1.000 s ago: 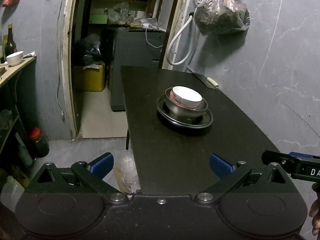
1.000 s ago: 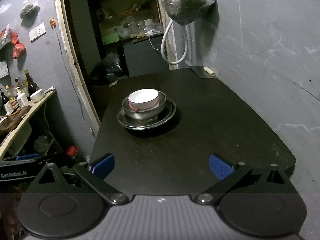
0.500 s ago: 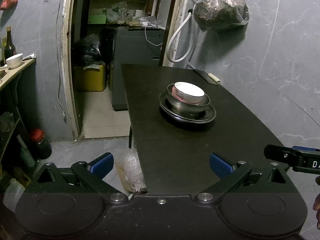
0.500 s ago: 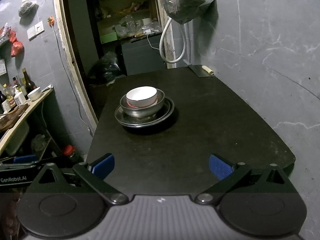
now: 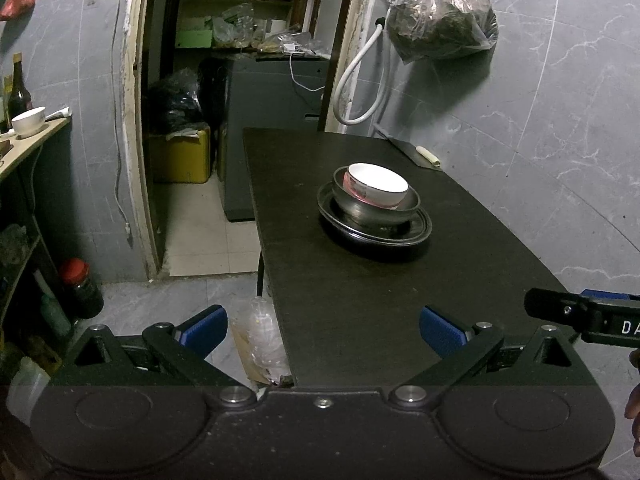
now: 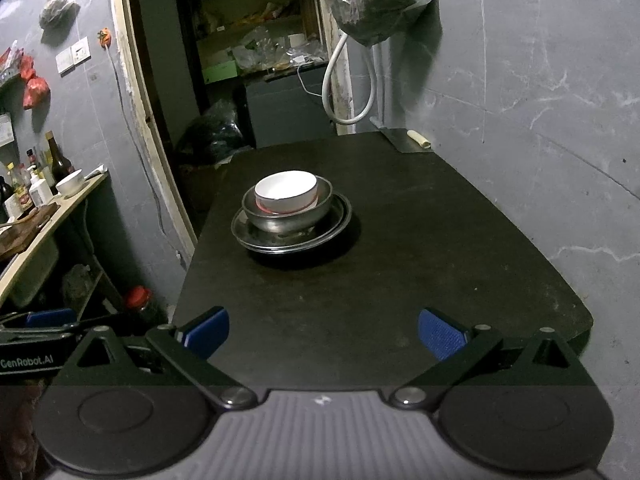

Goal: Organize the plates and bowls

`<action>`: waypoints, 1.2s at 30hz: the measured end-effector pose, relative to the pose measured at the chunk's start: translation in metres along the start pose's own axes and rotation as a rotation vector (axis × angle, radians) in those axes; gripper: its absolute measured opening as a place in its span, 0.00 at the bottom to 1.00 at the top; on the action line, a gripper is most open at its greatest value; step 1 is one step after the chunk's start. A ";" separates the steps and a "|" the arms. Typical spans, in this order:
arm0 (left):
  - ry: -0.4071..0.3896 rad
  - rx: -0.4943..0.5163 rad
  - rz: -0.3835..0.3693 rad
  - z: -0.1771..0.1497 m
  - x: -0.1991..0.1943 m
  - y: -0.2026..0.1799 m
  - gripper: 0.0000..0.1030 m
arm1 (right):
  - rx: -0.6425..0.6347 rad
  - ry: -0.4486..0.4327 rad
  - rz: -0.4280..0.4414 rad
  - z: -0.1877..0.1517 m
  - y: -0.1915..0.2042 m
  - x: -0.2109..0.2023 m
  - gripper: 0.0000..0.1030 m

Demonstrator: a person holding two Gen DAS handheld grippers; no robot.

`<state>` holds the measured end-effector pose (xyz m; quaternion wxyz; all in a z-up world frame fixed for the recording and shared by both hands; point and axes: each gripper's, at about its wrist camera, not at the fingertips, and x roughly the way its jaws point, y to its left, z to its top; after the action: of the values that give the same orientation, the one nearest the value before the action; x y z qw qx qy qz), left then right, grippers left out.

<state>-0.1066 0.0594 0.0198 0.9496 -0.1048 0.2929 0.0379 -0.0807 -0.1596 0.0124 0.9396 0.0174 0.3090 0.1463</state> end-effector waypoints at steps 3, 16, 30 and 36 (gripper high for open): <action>0.002 0.004 0.005 0.001 0.000 0.000 0.99 | 0.004 0.002 0.003 -0.001 -0.001 0.001 1.00; 0.004 0.009 0.015 -0.001 0.000 -0.004 0.99 | 0.010 0.000 0.008 0.001 -0.004 0.002 1.00; 0.007 0.011 0.013 -0.003 0.002 -0.006 0.99 | 0.012 0.001 0.006 0.001 -0.007 0.003 1.00; 0.007 0.012 0.013 -0.003 0.002 -0.007 0.99 | 0.014 0.001 0.004 0.002 -0.010 0.003 1.00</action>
<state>-0.1057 0.0517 0.0180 0.9489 -0.0971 0.2973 0.0418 -0.0745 -0.1680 0.0110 0.9390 0.0245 0.3104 0.1460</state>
